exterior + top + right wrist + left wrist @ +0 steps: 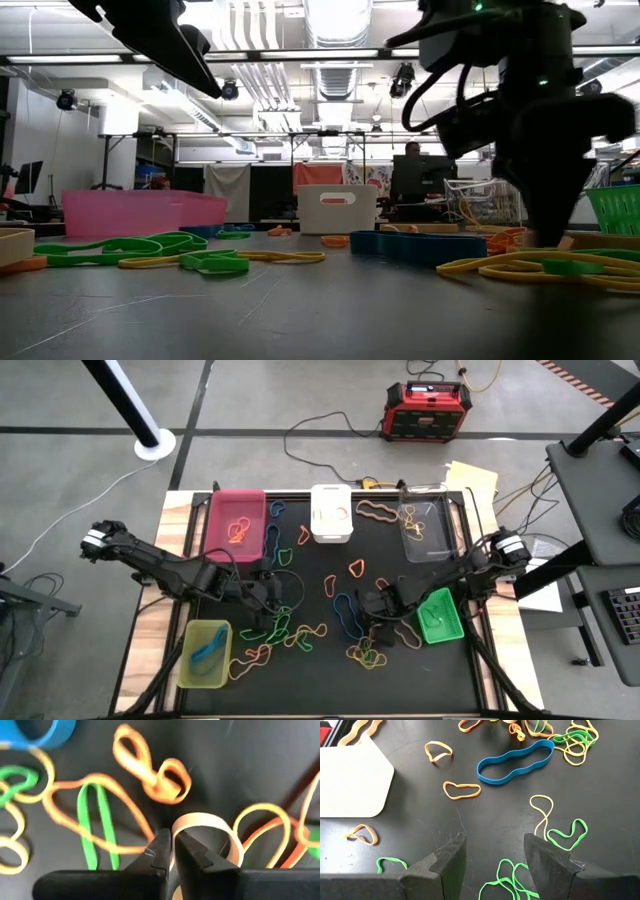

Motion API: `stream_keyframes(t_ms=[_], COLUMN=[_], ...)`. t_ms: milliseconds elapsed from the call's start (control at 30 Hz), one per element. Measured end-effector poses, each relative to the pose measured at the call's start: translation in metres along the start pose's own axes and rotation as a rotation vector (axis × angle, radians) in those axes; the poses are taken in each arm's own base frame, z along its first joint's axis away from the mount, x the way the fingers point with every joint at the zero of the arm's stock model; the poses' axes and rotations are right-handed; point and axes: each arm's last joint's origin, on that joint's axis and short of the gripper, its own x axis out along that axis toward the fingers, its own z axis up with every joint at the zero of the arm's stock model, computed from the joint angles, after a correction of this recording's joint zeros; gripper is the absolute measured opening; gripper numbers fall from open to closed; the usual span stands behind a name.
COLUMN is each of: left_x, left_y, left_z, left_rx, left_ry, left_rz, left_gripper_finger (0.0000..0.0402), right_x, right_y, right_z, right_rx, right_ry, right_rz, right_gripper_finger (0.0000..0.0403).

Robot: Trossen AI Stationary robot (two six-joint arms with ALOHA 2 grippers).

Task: Sort rubber bands into baskets
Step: Put the light orange rubber band into the white bin

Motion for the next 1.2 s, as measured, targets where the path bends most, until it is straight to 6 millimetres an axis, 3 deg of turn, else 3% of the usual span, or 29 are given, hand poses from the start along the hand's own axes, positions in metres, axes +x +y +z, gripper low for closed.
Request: stream_keyframes(t_ms=[233,367,567,700,967,1200], left_x=[0.0,0.0,0.0,0.0,0.0,0.0], left_y=[0.0,0.0,0.002,0.003,0.005,0.005], left_z=[0.0,0.0,0.001,0.002,0.003,0.003], left_rx=[0.0,0.0,0.007,0.034,0.049,0.062], left_ry=[-0.001,-0.001,-0.014,-0.036,-0.052,-0.049], left_rz=[0.001,0.002,0.055,0.125,0.176,0.177], left_gripper_finger=[0.0181,0.0181,0.0181,0.0181,0.0181,0.0181], right_x=[-0.012,-0.037,-0.09,-0.12,-0.159,-0.155], right_y=[-0.001,-0.003,-0.008,-0.018,-0.062,-0.13], right_z=[-0.005,-0.009,-0.006,0.007,0.061,0.104], right_rx=[0.001,-0.002,-0.065,-0.129,-0.157,-0.025], right_ry=[-0.03,-0.143,-0.495,-0.774,-1.229,-1.351], right_rz=[-0.016,-0.005,0.042,0.005,-0.146,-0.319], right_gripper_finger=[0.001,0.0009,0.0009,0.0009,0.0009,0.0009])
